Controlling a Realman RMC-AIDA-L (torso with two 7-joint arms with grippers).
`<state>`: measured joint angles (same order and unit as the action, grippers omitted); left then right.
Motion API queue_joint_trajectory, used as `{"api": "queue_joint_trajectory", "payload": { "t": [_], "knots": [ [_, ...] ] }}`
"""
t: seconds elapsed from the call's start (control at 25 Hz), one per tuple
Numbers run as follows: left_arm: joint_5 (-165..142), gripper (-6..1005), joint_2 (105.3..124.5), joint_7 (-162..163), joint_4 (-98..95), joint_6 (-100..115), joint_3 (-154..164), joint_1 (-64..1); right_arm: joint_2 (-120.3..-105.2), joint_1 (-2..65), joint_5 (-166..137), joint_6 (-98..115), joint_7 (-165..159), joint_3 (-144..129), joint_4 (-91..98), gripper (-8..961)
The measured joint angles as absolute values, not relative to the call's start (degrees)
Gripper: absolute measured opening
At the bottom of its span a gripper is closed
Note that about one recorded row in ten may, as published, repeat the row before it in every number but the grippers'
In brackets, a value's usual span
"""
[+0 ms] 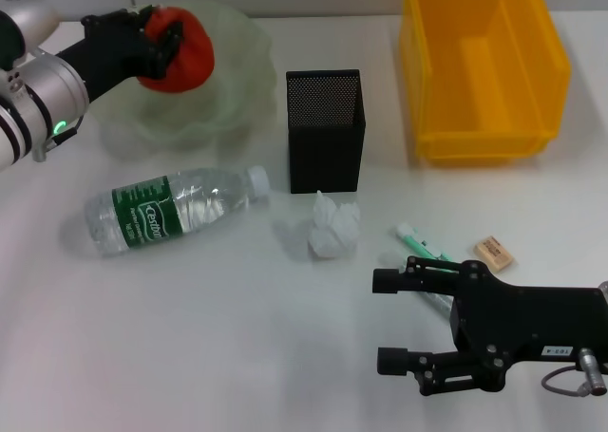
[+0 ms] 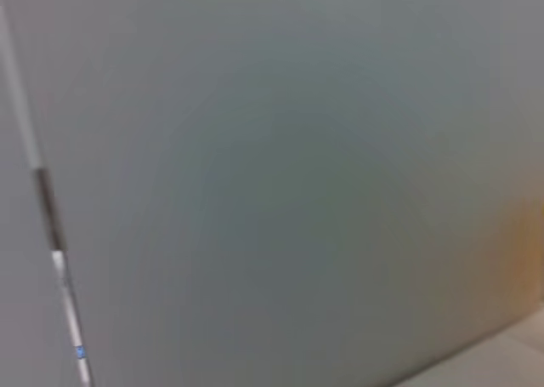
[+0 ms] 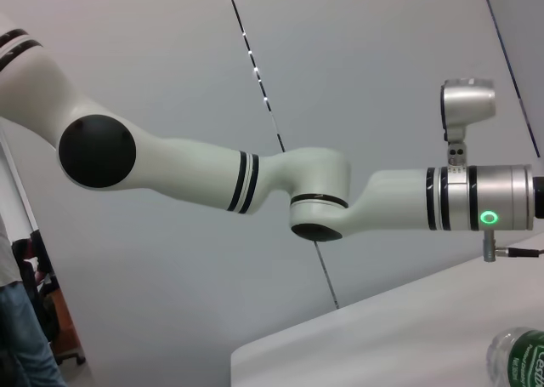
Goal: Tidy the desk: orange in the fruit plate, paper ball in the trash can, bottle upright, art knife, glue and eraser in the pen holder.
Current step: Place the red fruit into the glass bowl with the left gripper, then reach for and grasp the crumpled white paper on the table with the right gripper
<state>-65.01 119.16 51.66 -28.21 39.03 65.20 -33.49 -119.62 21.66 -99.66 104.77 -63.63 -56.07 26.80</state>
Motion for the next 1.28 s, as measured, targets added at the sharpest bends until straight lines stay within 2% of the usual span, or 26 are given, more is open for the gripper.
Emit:
{"api": "queue_joint_trajectory", "payload": {
  "t": [0.24,0.44,0.56,0.8,0.92,1.08,1.28],
  "knots": [
    [-63.9,325,119.09,51.5,-28.5,41.1,66.0,-32.6,-119.58,21.3,-99.7,104.9,-63.6,-56.1,26.8,832],
    [-63.9,565,119.09,52.6,-28.5,43.8,66.3,-32.0,-119.57,21.3,-99.7,104.9,-63.6,-56.0,26.7,831],
    [-63.9,718,118.79,55.1,-29.2,52.5,66.3,-30.4,-119.59,21.3,-99.6,105.3,-63.6,-56.0,26.7,831],
    [-64.2,709,118.22,61.8,-34.1,73.9,65.5,-24.5,-119.41,20.5,-98.2,105.7,-63.6,-55.8,26.5,832],
    [-66.6,709,117.11,64.8,-36.8,86.1,65.8,-22.1,-119.29,19.8,-97.5,105.7,-63.6,-55.6,26.7,832],
    [-73.5,709,115.56,66.6,-37.6,101.4,65.9,-21.5,-119.18,19.1,-97.3,105.7,-63.6,-54.5,27.2,832],
    [-83.2,709,115.57,69.0,-37.1,108.7,65.8,-21.4,-119.1,19.0,-97.3,105.4,-64.1,-51.8,27.6,831]
  ]
}}
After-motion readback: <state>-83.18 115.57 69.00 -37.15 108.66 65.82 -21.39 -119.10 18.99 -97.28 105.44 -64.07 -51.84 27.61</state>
